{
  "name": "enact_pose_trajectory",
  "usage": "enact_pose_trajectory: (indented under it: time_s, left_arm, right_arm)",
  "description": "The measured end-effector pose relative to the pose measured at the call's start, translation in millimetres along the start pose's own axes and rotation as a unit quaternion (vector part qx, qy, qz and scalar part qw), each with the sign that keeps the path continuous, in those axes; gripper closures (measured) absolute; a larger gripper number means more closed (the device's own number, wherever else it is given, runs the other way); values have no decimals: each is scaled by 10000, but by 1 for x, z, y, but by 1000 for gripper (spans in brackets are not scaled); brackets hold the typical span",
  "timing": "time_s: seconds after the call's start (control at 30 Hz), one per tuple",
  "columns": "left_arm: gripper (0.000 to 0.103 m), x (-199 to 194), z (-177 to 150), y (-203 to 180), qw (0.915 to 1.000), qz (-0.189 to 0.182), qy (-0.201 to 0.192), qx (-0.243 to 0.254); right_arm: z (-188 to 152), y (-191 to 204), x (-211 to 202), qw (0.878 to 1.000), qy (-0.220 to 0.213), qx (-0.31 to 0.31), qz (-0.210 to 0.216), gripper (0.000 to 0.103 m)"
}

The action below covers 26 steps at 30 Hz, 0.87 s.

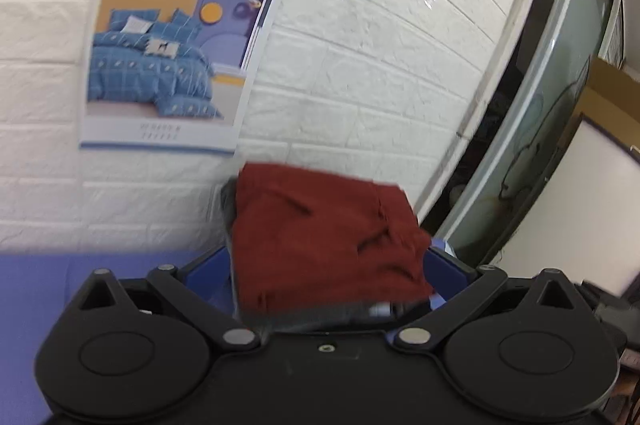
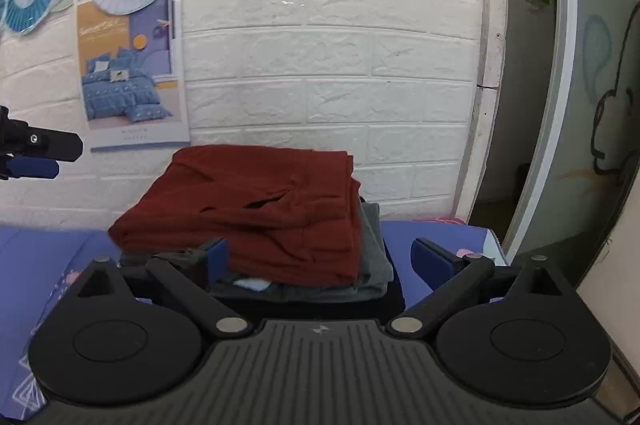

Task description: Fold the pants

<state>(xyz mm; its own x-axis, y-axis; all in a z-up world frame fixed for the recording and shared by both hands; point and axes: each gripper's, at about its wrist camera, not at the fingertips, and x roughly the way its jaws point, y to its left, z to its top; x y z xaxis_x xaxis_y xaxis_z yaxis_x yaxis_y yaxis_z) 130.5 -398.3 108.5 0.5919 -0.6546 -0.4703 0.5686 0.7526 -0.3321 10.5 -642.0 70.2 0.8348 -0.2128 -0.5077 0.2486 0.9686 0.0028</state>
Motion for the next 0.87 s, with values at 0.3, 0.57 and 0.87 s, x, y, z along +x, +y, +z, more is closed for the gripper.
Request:
enact_pose_trajectory:
  time_s: [0.3, 0.57, 0.87]
  left_arm:
    - [16, -10, -87, -9, 9961, 634, 611, 79]
    - [16, -17, -94, -13, 9938, 934, 590, 115]
    - [16, -29, -90, -18, 9952, 858, 438, 143]
  right_arm:
    - [-47, 19, -10, 9984, 549, -82, -67, 0]
    - [-46, 26, -23, 9989, 455, 66, -81, 0]
    - [-39, 32, -35, 9994, 318, -34, -128, 0]
